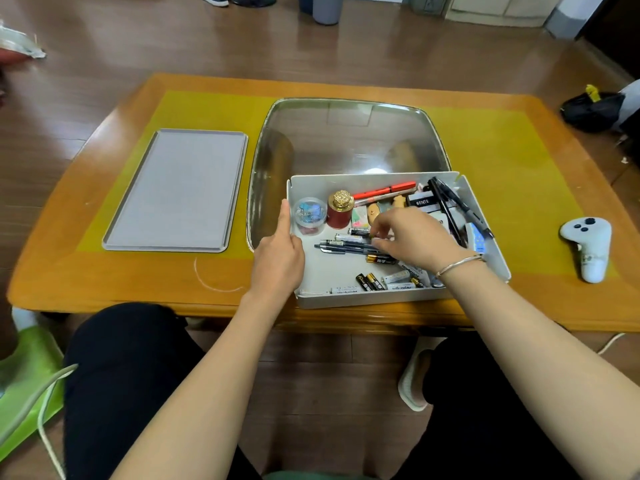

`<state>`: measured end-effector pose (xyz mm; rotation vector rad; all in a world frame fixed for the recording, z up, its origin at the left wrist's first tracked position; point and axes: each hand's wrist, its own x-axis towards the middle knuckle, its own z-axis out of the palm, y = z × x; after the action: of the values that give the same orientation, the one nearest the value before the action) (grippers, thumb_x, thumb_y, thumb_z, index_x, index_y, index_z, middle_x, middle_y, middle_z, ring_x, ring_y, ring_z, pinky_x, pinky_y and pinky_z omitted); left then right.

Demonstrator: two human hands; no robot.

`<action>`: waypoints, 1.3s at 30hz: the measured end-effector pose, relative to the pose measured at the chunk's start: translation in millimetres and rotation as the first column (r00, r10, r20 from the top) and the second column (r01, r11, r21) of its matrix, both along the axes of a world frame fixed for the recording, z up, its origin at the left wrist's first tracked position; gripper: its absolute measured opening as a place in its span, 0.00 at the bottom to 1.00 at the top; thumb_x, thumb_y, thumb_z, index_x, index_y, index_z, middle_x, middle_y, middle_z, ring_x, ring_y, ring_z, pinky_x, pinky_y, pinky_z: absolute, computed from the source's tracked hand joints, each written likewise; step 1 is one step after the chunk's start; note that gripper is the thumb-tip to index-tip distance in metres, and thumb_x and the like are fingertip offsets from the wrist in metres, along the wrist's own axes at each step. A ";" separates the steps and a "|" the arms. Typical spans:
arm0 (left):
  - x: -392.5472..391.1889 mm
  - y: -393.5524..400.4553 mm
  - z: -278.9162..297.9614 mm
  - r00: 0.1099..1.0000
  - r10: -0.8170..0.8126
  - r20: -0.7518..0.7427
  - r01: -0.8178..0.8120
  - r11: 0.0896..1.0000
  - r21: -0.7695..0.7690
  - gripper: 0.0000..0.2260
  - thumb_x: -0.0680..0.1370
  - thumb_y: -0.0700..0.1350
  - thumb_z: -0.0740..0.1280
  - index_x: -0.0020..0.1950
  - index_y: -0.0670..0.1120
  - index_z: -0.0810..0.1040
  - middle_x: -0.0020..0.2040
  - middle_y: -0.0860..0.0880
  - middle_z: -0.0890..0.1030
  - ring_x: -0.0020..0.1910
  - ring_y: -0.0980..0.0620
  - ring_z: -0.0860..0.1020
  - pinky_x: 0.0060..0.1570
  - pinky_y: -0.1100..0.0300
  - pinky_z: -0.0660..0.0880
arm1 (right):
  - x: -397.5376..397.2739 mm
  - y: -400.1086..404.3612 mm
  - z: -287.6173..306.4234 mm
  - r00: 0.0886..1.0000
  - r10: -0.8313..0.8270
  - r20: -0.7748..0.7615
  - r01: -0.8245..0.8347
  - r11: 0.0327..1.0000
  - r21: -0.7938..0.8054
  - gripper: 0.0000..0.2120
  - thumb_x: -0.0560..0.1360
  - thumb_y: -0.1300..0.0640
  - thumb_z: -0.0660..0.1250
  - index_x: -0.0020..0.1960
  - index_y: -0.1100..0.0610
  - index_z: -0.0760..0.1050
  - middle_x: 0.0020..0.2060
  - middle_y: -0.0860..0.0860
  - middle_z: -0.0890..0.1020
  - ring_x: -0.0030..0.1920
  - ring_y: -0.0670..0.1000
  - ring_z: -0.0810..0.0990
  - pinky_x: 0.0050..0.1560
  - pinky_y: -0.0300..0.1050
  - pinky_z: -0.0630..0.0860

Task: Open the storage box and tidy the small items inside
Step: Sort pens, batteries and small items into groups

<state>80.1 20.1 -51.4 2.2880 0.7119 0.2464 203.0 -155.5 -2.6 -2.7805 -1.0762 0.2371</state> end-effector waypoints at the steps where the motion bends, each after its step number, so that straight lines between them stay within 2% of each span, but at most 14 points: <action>1: 0.7 -2.7 0.2 1.000 0.004 0.000 -0.004 1.000 0.007 0.25 0.84 0.46 0.52 0.79 0.54 0.46 0.44 0.46 0.78 0.37 0.53 0.74 0.29 0.63 0.66 | -0.1 3.3 -5.1 1.000 0.002 0.004 -0.002 0.999 -0.040 0.06 0.74 0.53 0.67 0.50 0.52 0.79 0.47 0.51 0.82 0.50 0.55 0.79 0.48 0.48 0.77; 7: 0.8 -10.7 -0.6 1.000 0.018 0.004 -0.018 1.000 0.001 0.26 0.84 0.46 0.52 0.79 0.55 0.44 0.47 0.47 0.78 0.40 0.53 0.74 0.36 0.60 0.71 | 1.3 18.5 -32.1 1.000 0.026 0.013 -0.023 0.987 -0.162 0.10 0.73 0.55 0.68 0.53 0.55 0.78 0.49 0.55 0.81 0.50 0.58 0.79 0.47 0.48 0.75; 9: 1.0 -10.5 -1.4 1.000 0.017 -0.001 -0.017 1.000 0.005 0.26 0.84 0.46 0.52 0.79 0.55 0.43 0.48 0.48 0.77 0.39 0.55 0.72 0.33 0.63 0.69 | 0.9 21.7 -35.8 0.998 0.058 -0.020 -0.061 0.980 -0.189 0.11 0.71 0.55 0.70 0.52 0.56 0.77 0.49 0.55 0.80 0.49 0.57 0.78 0.47 0.48 0.76; 12: 0.6 -10.2 -1.5 1.000 0.009 0.000 -0.009 1.000 0.014 0.26 0.83 0.46 0.52 0.79 0.55 0.43 0.48 0.49 0.76 0.37 0.56 0.72 0.30 0.66 0.66 | -1.7 28.2 -37.2 0.989 0.131 -0.062 -0.142 0.964 -0.226 0.11 0.68 0.54 0.72 0.48 0.56 0.78 0.45 0.54 0.80 0.46 0.55 0.78 0.43 0.46 0.75; 16: -0.3 -9.5 -1.4 1.000 0.018 0.000 -0.018 1.000 0.004 0.26 0.84 0.47 0.52 0.78 0.56 0.43 0.48 0.48 0.77 0.39 0.54 0.74 0.33 0.62 0.73 | -2.8 34.0 -36.4 0.986 0.156 -0.054 -0.165 0.955 -0.246 0.10 0.65 0.51 0.72 0.40 0.56 0.78 0.37 0.53 0.79 0.40 0.55 0.78 0.35 0.43 0.72; 23: 0.4 -9.7 -3.1 1.000 0.018 -0.010 -0.018 1.000 -0.001 0.26 0.83 0.47 0.52 0.78 0.56 0.44 0.47 0.49 0.76 0.37 0.56 0.71 0.29 0.66 0.67 | -1.5 29.1 -41.6 0.972 0.235 -0.016 -0.232 0.943 -0.241 0.07 0.72 0.51 0.69 0.47 0.54 0.78 0.46 0.53 0.81 0.48 0.56 0.78 0.40 0.43 0.69; 26: 0.3 -9.3 -2.8 1.000 0.021 -0.012 -0.021 1.000 -0.006 0.26 0.83 0.46 0.52 0.78 0.56 0.44 0.46 0.48 0.77 0.37 0.55 0.72 0.30 0.64 0.66 | -1.5 29.7 -37.7 0.980 0.199 -0.010 -0.199 0.973 -0.118 0.09 0.74 0.49 0.66 0.49 0.54 0.78 0.42 0.53 0.81 0.46 0.56 0.79 0.38 0.43 0.69; 29: 0.5 -9.1 -2.4 1.000 0.020 -0.014 -0.020 1.000 -0.016 0.26 0.83 0.46 0.51 0.78 0.57 0.44 0.45 0.48 0.77 0.36 0.55 0.72 0.29 0.63 0.66 | 2.0 28.8 -23.2 0.994 0.110 -0.025 -0.107 0.990 0.092 0.09 0.75 0.49 0.66 0.52 0.51 0.78 0.42 0.52 0.82 0.44 0.55 0.79 0.38 0.45 0.72; 33: 0.4 -9.0 -2.5 1.000 0.019 -0.011 -0.019 1.000 -0.025 0.26 0.83 0.47 0.52 0.78 0.57 0.44 0.45 0.51 0.76 0.36 0.56 0.72 0.27 0.66 0.64 | 23.5 20.6 1.3 0.979 -0.059 0.194 0.013 0.973 0.232 0.09 0.75 0.50 0.66 0.53 0.50 0.79 0.45 0.52 0.83 0.47 0.57 0.80 0.40 0.45 0.72; 36: 0.1 -9.6 -2.6 1.000 0.019 -0.001 -0.019 0.999 -0.030 0.26 0.83 0.47 0.52 0.78 0.57 0.44 0.46 0.51 0.76 0.37 0.55 0.73 0.28 0.66 0.65 | 49.5 13.5 16.1 0.935 -0.151 0.320 0.100 0.980 0.170 0.10 0.76 0.52 0.65 0.55 0.52 0.79 0.47 0.55 0.82 0.50 0.61 0.79 0.43 0.51 0.76; 39: 0.4 -9.6 -2.5 1.000 0.014 0.002 -0.014 0.999 -0.032 0.26 0.83 0.47 0.52 0.78 0.56 0.44 0.47 0.51 0.77 0.37 0.54 0.74 0.28 0.65 0.69 | 68.4 12.7 20.0 0.928 -0.136 0.346 0.132 0.991 0.036 0.11 0.75 0.54 0.67 0.56 0.53 0.79 0.49 0.57 0.80 0.51 0.61 0.78 0.44 0.51 0.74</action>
<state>80.4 10.4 -54.0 2.2531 0.7263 0.2424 271.4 -142.8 17.4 -2.9388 -0.9389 -0.2890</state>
